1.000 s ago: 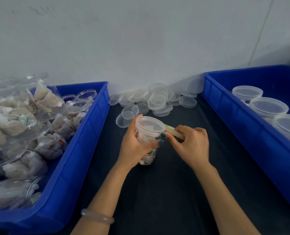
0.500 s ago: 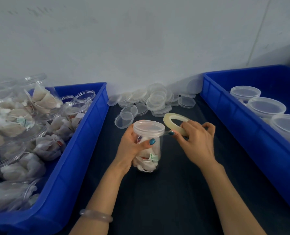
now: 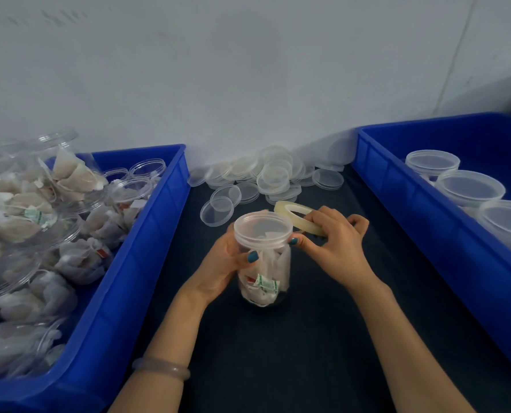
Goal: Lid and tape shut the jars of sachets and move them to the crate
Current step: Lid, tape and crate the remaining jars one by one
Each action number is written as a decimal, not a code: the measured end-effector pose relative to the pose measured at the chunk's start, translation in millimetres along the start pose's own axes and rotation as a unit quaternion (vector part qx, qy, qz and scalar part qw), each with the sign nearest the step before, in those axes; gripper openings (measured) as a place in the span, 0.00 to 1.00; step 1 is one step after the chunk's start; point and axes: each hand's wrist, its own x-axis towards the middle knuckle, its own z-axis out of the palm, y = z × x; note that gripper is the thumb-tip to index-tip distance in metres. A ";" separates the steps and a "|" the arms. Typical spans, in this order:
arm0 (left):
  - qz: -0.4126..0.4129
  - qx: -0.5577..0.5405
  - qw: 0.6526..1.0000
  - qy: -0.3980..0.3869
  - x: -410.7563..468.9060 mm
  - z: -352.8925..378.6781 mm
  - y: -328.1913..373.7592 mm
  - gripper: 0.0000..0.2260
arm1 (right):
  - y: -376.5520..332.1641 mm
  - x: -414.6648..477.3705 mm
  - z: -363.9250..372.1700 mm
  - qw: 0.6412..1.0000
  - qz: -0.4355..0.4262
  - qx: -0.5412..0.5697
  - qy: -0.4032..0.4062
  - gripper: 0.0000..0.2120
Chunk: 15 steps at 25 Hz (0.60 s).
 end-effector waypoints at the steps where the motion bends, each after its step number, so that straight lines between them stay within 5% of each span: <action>1: 0.002 0.006 1.000 -0.007 0.5 -2.4 0.4 0.42 | -0.4 -0.7 -0.7 1.000 -0.001 0.000 0.003 0.26; 6: 0.024 0.192 0.981 -0.005 2.8 -10.6 19.9 0.44 | -8.1 -6.2 2.5 0.998 0.009 -0.050 0.029 0.28; 8: -0.002 0.343 0.939 0.011 7.6 -2.5 40.1 0.49 | -12.5 -9.3 4.7 0.997 0.013 -0.070 0.034 0.29; 12: -0.010 0.613 0.789 0.024 22.2 22.0 59.8 0.53 | -16.5 -10.9 1.3 0.994 -0.001 -0.102 0.026 0.29; 15: 0.010 0.619 0.785 0.033 25.5 28.3 57.3 0.48 | -7.2 -10.7 -8.2 0.991 -0.031 -0.129 -0.022 0.20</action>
